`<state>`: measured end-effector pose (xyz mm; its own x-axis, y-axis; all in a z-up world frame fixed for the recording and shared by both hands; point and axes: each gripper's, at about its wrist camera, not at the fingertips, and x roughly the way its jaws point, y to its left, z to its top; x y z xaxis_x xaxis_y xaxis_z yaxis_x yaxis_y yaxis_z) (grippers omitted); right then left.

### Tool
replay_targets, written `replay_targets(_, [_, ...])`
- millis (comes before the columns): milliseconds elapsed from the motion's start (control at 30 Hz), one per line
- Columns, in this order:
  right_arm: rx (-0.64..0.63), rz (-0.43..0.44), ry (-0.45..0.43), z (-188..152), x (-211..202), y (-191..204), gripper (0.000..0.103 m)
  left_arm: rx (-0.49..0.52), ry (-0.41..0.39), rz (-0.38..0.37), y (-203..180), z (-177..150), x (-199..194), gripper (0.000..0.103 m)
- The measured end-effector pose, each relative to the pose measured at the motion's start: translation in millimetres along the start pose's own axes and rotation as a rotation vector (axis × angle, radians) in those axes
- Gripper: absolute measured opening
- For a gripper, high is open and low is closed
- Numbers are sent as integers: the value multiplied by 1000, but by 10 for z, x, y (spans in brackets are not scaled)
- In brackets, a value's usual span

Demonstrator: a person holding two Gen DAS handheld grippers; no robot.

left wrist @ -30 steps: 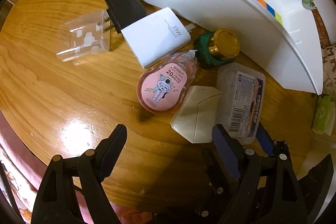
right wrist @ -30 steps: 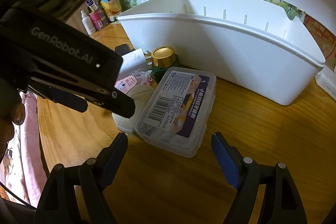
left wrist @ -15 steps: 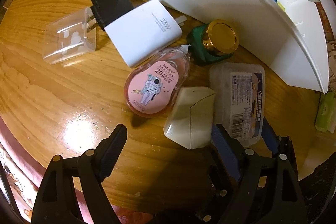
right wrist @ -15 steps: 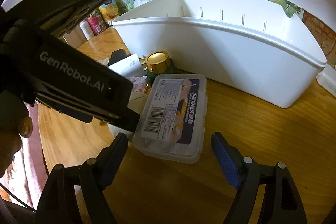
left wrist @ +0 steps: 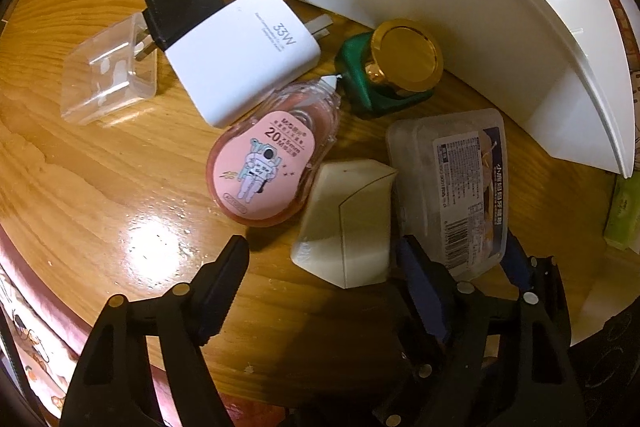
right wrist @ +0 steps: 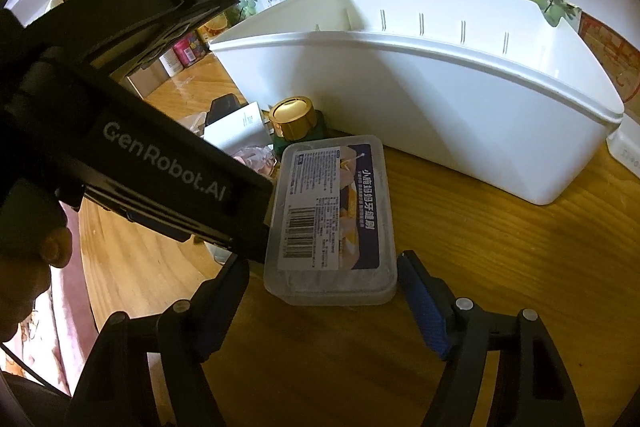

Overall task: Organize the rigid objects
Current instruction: 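Grasp the clear barcoded plastic box with the right gripper while the left grasps the beige angular piece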

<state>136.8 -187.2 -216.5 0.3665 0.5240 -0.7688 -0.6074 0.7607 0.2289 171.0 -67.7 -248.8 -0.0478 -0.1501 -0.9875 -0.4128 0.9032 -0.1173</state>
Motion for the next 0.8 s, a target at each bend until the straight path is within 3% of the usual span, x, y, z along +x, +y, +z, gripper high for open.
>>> replay_targets(133, [-16,11,9,-16,-28,-7,75,-4,7,-4,-61,38,50,64])
replay_targets(167, [-19,11,9,-24,-29,1,70,-3,4,6,-67,17,41,59])
replay_targets(300, [-3,24,13,-32,-34,-53,67,3,3,14,-170,46,75,52])
replay_targets(800, [-41,36,73,39,-25,-34,66,22,6,39,-297,-119,130,51])
